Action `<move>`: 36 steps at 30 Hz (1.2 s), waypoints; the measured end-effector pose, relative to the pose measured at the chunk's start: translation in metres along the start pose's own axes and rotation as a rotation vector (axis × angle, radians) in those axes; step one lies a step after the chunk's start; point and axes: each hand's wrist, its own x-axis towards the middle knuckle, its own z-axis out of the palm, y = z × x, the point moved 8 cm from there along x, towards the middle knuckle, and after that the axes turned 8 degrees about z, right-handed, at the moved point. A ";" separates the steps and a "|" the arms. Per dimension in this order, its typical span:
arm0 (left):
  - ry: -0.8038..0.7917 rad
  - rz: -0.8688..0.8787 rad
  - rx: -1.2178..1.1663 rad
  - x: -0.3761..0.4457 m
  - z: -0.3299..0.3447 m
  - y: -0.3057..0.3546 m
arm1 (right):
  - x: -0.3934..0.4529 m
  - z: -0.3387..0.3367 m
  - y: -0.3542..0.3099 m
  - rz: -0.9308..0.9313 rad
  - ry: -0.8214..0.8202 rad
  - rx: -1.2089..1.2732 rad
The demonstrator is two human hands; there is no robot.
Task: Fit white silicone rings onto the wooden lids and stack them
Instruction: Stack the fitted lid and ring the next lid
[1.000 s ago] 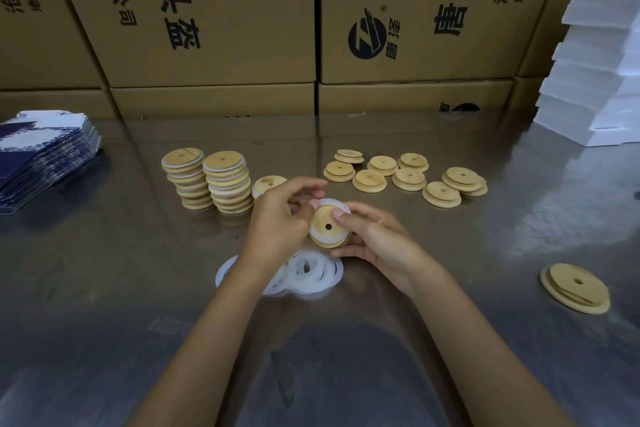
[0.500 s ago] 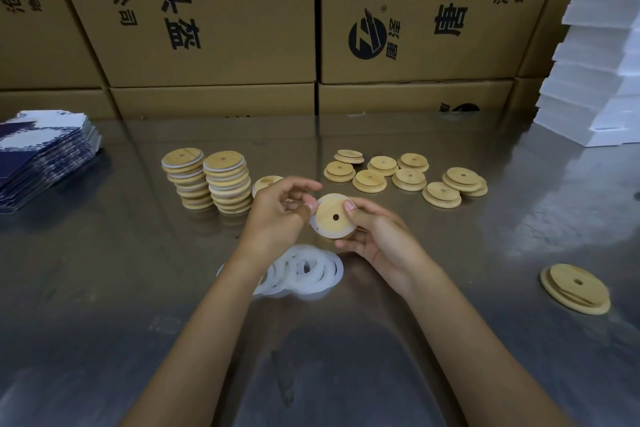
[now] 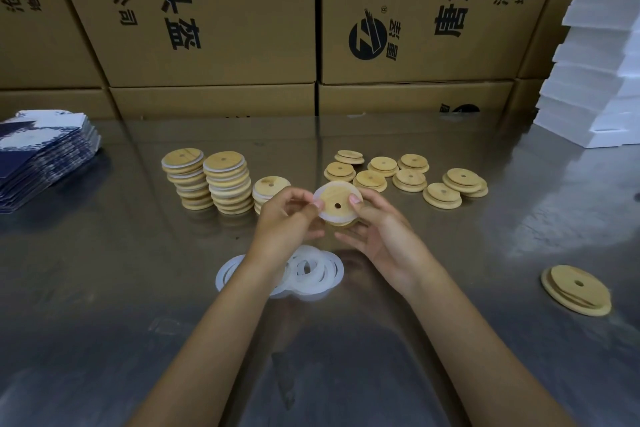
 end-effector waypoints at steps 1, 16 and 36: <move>0.009 0.002 -0.007 0.000 0.000 0.000 | 0.000 -0.001 -0.001 -0.002 0.010 -0.026; -0.134 0.101 0.213 0.007 0.002 0.008 | -0.005 -0.001 -0.008 -0.094 0.062 -0.324; -0.124 0.131 0.226 0.003 0.006 0.009 | -0.002 -0.009 -0.003 -0.017 0.090 -0.112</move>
